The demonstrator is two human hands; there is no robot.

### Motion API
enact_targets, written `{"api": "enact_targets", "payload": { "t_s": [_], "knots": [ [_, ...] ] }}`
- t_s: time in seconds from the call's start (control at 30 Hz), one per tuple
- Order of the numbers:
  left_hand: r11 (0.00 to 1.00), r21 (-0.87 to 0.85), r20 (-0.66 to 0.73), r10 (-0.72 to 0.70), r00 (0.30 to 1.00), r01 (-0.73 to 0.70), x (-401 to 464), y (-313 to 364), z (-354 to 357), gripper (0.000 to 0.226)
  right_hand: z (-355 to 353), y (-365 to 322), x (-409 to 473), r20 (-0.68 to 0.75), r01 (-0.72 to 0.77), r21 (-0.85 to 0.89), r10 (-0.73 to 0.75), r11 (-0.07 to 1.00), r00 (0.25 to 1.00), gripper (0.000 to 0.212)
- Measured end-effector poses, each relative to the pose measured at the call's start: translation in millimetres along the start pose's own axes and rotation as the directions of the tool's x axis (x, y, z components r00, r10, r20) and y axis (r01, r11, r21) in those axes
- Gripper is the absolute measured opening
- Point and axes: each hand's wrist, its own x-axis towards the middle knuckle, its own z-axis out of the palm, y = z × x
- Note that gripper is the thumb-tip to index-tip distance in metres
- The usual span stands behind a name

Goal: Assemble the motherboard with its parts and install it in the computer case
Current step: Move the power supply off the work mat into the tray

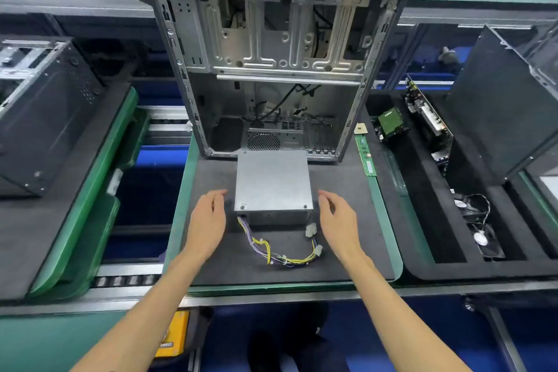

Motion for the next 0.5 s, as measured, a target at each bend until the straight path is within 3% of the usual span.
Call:
{"api": "enact_targets", "payload": {
  "t_s": [0.17,0.37,0.5],
  "knots": [
    [0.93,-0.277,0.298,-0.154,0.942,0.239,16.7,33.3,10.7,0.043,17.5,-35.8,13.0,0.194,-0.171,0.24,0.125,0.956,0.973,0.046],
    [0.886,-0.377,0.29,-0.162,0.943,0.268,14.8,18.9,19.3,0.043,19.3,-36.4,9.8,0.252,-0.239,0.293,0.167,0.926,0.953,0.038],
    [0.862,-0.437,0.283,-0.139,0.949,0.257,9.6,24.9,19.1,0.052,19.7,-37.9,5.0,0.209,-0.259,0.362,0.192,0.896,0.959,0.033]
  ]
}}
